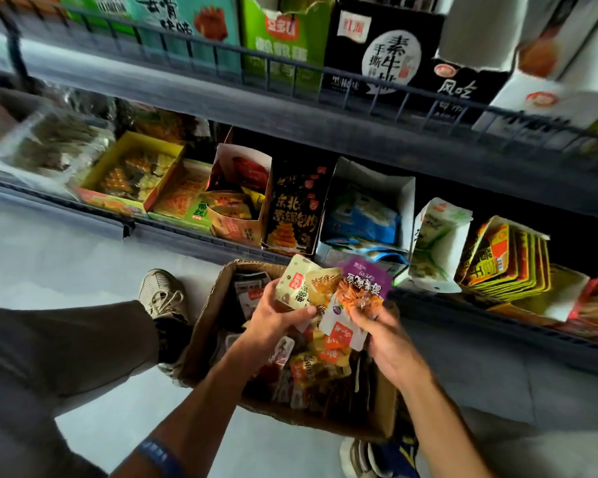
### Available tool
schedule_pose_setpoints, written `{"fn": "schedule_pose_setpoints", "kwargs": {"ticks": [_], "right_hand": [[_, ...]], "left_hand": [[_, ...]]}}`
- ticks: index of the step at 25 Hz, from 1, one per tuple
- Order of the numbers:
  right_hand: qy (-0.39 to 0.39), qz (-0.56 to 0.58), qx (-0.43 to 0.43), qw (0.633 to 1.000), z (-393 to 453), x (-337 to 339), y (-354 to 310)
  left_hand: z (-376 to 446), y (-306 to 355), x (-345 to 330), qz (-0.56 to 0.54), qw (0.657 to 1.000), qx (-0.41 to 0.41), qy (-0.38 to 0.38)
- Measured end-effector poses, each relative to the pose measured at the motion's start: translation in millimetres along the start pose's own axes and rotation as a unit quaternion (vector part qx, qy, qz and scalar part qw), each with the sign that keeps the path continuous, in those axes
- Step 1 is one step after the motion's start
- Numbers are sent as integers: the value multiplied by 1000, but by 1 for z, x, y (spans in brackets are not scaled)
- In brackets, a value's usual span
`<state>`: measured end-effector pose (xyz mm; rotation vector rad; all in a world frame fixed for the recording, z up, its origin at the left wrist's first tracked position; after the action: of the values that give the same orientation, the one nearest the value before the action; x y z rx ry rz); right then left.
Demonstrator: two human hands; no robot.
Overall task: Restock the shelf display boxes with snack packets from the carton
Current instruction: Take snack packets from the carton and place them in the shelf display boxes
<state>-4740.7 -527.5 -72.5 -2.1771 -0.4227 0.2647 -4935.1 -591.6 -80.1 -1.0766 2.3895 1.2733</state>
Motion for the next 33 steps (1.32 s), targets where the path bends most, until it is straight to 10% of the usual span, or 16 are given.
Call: {"fn": "schedule_pose_setpoints", "kwargs": {"ticks": [24, 33], "right_hand": [[130, 73, 10, 989, -28, 12, -10], [11, 49, -131, 990, -28, -22, 29]], "left_hand": [[-12, 8, 8, -55, 998, -15, 21], [-10, -5, 8, -96, 994, 37, 40]]}}
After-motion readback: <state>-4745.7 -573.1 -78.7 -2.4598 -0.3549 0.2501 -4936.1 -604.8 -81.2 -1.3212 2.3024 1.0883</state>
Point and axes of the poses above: each hand's wrist, its own z-axis towards the middle knuckle, its own x-axis out of the back of the hand, y = z × x, the point moved 4 cm from there along z, towards the middle knuckle, and after that the axes turned 15 degrees about -z, right-handed, at the moved point
